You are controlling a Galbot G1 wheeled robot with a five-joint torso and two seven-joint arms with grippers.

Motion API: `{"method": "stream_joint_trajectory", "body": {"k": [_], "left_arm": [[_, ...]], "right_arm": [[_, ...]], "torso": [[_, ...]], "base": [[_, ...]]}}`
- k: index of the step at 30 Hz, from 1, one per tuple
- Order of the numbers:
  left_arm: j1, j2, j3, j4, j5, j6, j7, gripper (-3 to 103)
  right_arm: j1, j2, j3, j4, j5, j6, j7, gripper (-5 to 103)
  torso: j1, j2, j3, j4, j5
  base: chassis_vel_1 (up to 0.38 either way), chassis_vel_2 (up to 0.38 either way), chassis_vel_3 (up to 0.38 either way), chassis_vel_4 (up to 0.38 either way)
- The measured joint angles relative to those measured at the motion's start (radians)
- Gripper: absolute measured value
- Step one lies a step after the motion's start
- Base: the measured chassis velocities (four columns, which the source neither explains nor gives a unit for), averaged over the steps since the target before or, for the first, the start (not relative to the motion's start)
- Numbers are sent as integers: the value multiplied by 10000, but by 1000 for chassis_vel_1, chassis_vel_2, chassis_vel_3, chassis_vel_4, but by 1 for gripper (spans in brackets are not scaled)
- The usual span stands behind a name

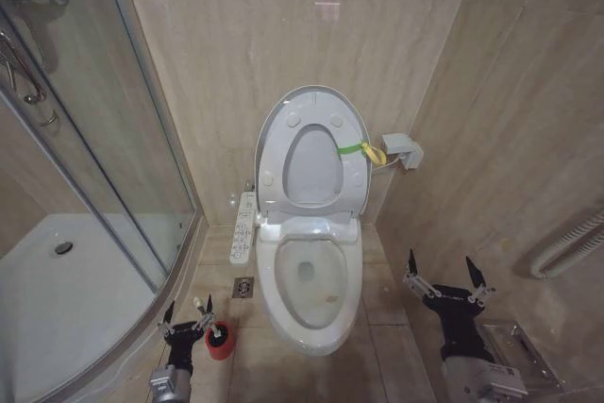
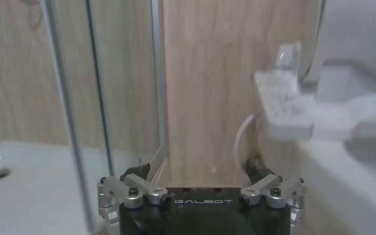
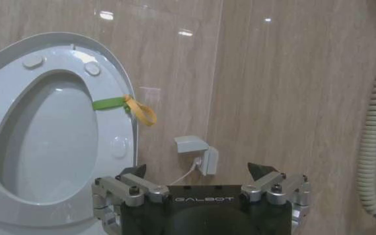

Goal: Open the toilet lid, clean the toilet bowl with a toilet brush, close the toilet lid, and flush.

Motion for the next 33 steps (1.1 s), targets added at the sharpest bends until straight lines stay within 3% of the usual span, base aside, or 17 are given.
{"method": "stream_joint_trajectory", "body": {"k": [2,8,14,23,24,33], "left_arm": [[-163,10,-46,373,-87,-20,19,97],[-822,140,-85,1504,-460,-246,479,97],[-1493,249,87,2502,-727,-929,1448,96],[-1839,161,295,3121,-736,-1062,1579,94],[-1878,156,294,3302,-718,-1110,1584,82],[-2266,177,221,4054,-692,-1303,1753,78]], "right_arm": [[0,0,0,0,0,0,0,100],[0,0,0,0,0,0,-1,100],[1,-1,0,0,0,0,0,100],[0,0,0,0,0,0,0,100],[0,0,0,0,0,0,-1,100],[0,0,0,0,0,0,0,100]], "torso": [[1,0,0,0,-1],[1,0,0,-1,-1],[1,0,1,-1,0],[2,0,0,-1,0],[1,0,0,-1,0],[2,0,1,0,0]], "base": [[0,0,0,0],[0,0,0,0],[0,0,0,0],[0,0,0,0],[0,0,0,0],[0,0,0,0]]}}
